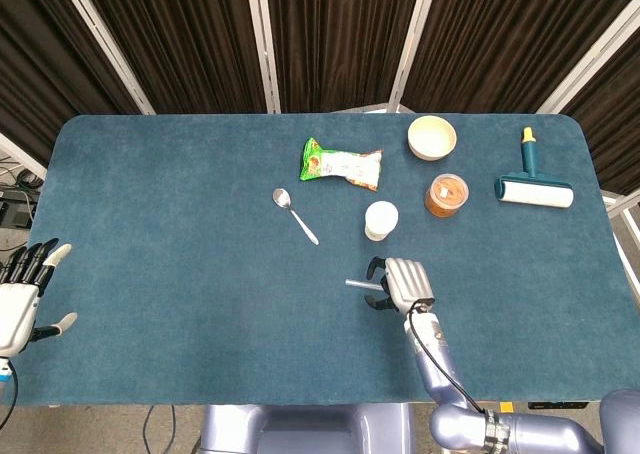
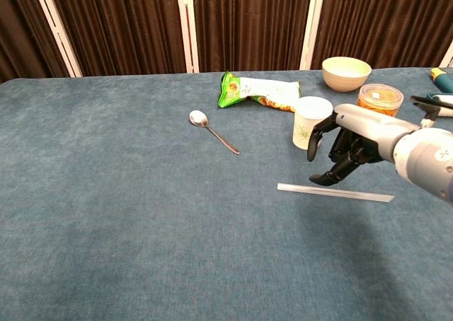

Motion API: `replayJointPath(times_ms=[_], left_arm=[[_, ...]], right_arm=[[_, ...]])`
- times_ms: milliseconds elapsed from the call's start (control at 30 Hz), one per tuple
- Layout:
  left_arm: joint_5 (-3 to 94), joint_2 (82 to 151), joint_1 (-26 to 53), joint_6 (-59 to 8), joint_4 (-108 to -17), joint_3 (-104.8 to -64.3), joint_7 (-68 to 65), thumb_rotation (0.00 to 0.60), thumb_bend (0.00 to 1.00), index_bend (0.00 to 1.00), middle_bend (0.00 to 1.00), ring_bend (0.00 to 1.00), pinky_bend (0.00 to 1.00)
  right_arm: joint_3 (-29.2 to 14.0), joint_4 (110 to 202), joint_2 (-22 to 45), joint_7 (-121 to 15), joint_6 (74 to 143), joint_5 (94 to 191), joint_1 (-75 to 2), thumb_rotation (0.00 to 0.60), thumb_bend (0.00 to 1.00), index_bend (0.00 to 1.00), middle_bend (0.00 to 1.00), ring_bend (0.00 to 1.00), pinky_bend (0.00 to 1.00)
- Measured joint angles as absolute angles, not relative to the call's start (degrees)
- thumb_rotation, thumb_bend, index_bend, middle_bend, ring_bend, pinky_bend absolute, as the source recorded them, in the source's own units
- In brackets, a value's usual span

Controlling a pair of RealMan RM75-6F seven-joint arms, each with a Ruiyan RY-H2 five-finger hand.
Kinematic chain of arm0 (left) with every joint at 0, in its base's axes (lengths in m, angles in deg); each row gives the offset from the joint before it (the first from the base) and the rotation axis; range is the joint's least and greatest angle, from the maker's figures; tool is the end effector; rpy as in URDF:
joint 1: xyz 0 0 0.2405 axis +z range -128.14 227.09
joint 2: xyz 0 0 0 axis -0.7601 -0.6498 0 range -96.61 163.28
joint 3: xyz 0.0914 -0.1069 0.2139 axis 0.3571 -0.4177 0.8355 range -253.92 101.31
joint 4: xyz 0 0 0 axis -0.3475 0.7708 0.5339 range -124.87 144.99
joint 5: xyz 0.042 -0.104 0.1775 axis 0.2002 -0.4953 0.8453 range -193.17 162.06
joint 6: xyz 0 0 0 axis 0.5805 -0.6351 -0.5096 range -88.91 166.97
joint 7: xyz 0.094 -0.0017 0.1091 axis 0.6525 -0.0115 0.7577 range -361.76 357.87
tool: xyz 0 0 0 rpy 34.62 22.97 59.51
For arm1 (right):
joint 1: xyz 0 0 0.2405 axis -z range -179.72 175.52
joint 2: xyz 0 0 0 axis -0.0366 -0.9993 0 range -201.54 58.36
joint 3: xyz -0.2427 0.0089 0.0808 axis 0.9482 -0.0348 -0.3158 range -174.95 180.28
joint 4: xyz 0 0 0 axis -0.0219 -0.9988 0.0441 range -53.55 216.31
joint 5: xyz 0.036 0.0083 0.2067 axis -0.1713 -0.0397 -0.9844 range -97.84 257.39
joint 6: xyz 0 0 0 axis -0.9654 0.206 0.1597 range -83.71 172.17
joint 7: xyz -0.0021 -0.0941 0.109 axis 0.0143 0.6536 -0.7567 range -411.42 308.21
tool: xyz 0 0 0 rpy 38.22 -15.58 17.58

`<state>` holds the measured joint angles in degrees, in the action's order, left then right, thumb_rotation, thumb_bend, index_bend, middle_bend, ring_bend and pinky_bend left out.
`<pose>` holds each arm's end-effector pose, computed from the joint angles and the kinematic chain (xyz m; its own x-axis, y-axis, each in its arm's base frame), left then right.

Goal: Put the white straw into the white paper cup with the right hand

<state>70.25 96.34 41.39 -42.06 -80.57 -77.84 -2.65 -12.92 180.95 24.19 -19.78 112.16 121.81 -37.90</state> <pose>-0.3147 0.1943 0.1566 0.4329 0.0669 0.8990 0.9013 -0.0529 -0.4300 -0.1363 -0.2962 -0.0322 0.1268 -0.3639 0.9228 -0.9908 -0.0025 0.1352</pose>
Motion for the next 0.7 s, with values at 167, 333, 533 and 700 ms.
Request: replayJointPath(times_ms=[167, 333, 533, 700], left_arm=[[70.3, 96.3, 41.4, -42.0, -80.5, -77.8, -2.7, 0.600, 0.20, 0.07, 0.00, 0.00, 0.00], [70.3, 96.3, 41.4, -42.0, -80.6, -77.8, -2.7, 0.600, 0.20, 0.07, 0.00, 0.00, 0.00], [70.3, 96.3, 41.4, -42.0, -80.6, -77.8, -2.8, 0.600, 0.20, 0.07, 0.00, 0.00, 0.00], [70.3, 96.2, 41.3, -42.0, -80.6, -77.8, -2.8, 0.600, 0.20, 0.07, 0.00, 0.00, 0.00]], right_arm=[[-13.0, 179.0, 25.6, -19.2, 111.6, 119.8, -39.0, 0.600, 0.27, 0.50, 1.00, 0.99, 1.00], [-12.9, 177.7, 26.6, -19.1, 111.4, 119.1, -39.6, 0.600, 0.27, 0.50, 1.00, 0.99, 1.00], [-13.1, 174.6, 28.5, -19.5, 111.1, 118.0, -40.1, 0.600, 0.27, 0.50, 1.00, 0.99, 1.00], [-13.2, 171.4, 30.2, -20.0, 111.0, 117.2, -40.4, 0.600, 0.27, 0.50, 1.00, 0.99, 1.00]])
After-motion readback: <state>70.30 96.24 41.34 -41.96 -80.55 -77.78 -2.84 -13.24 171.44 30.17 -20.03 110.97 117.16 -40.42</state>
